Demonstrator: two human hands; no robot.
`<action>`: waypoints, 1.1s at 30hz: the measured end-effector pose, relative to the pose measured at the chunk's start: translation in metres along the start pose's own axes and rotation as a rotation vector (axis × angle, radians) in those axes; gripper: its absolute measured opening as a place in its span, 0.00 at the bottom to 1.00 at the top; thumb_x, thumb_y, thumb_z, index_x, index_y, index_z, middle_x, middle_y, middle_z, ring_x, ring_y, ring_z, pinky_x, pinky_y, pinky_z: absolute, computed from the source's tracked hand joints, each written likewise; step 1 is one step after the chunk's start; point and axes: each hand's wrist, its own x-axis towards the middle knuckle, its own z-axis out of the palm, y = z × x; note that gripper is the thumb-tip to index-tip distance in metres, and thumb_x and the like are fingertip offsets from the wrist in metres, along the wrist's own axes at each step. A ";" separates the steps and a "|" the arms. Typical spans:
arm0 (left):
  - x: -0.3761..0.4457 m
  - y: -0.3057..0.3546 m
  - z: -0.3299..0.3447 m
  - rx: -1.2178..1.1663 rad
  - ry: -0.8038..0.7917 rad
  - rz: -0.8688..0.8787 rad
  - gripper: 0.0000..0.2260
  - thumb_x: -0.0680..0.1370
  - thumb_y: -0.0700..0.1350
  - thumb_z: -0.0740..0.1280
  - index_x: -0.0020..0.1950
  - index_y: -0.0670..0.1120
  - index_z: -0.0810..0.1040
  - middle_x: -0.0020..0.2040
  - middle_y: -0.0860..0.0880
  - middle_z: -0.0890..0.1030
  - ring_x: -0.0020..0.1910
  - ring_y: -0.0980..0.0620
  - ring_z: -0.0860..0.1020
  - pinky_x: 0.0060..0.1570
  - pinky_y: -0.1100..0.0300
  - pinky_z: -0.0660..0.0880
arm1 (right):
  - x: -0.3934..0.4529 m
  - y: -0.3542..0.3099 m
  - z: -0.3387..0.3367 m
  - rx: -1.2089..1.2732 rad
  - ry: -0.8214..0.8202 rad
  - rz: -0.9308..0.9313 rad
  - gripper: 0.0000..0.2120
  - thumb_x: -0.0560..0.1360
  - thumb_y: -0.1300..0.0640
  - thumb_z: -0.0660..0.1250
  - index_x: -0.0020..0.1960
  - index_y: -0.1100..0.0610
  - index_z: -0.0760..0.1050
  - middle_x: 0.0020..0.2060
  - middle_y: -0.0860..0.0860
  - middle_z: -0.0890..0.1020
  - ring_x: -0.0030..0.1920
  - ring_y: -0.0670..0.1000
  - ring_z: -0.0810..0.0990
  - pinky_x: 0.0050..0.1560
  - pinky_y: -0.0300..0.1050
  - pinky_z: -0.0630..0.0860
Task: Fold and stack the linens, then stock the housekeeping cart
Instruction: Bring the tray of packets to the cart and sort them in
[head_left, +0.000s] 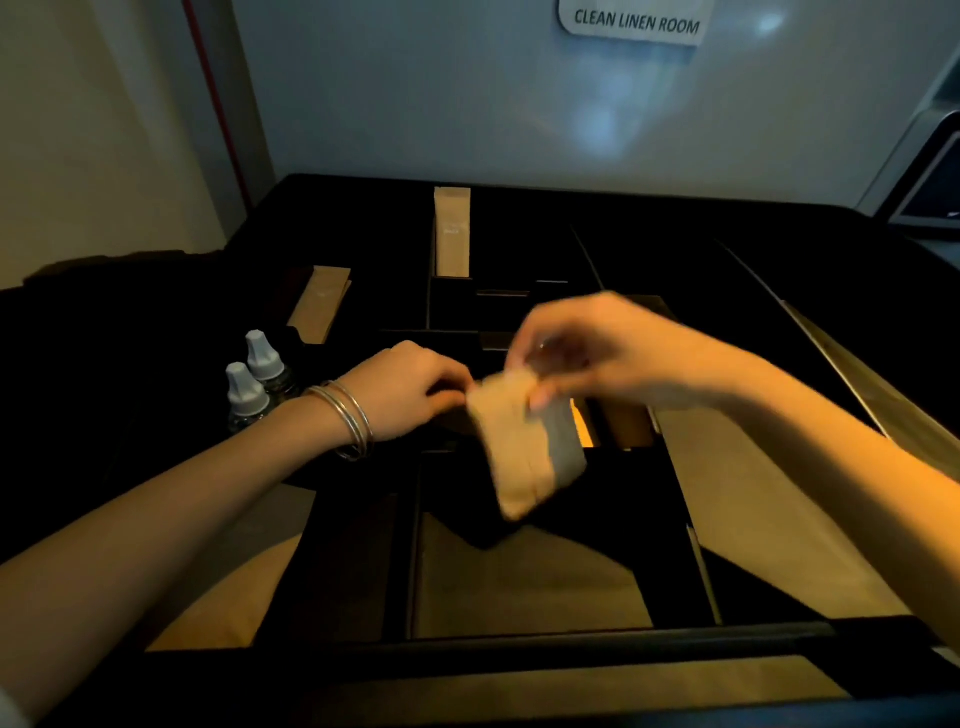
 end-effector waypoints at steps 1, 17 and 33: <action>0.001 0.000 -0.002 -0.041 0.087 -0.020 0.09 0.79 0.44 0.62 0.56 0.48 0.80 0.47 0.53 0.81 0.49 0.56 0.78 0.49 0.64 0.70 | 0.005 0.008 -0.009 0.088 0.131 0.090 0.10 0.67 0.56 0.75 0.46 0.50 0.77 0.41 0.45 0.78 0.43 0.39 0.77 0.46 0.33 0.73; 0.003 0.003 -0.002 -0.670 0.147 -0.199 0.05 0.74 0.47 0.70 0.48 0.54 0.76 0.47 0.53 0.79 0.48 0.55 0.78 0.50 0.59 0.76 | 0.008 0.042 0.010 0.212 0.419 0.127 0.09 0.70 0.63 0.72 0.42 0.50 0.78 0.43 0.46 0.81 0.46 0.41 0.81 0.48 0.33 0.77; 0.007 -0.002 -0.007 -1.104 0.456 -0.386 0.08 0.77 0.36 0.65 0.49 0.48 0.80 0.43 0.52 0.80 0.44 0.58 0.78 0.39 0.68 0.78 | 0.004 0.049 0.011 -0.142 0.333 -0.001 0.12 0.74 0.56 0.56 0.50 0.44 0.76 0.48 0.36 0.76 0.54 0.36 0.76 0.58 0.30 0.71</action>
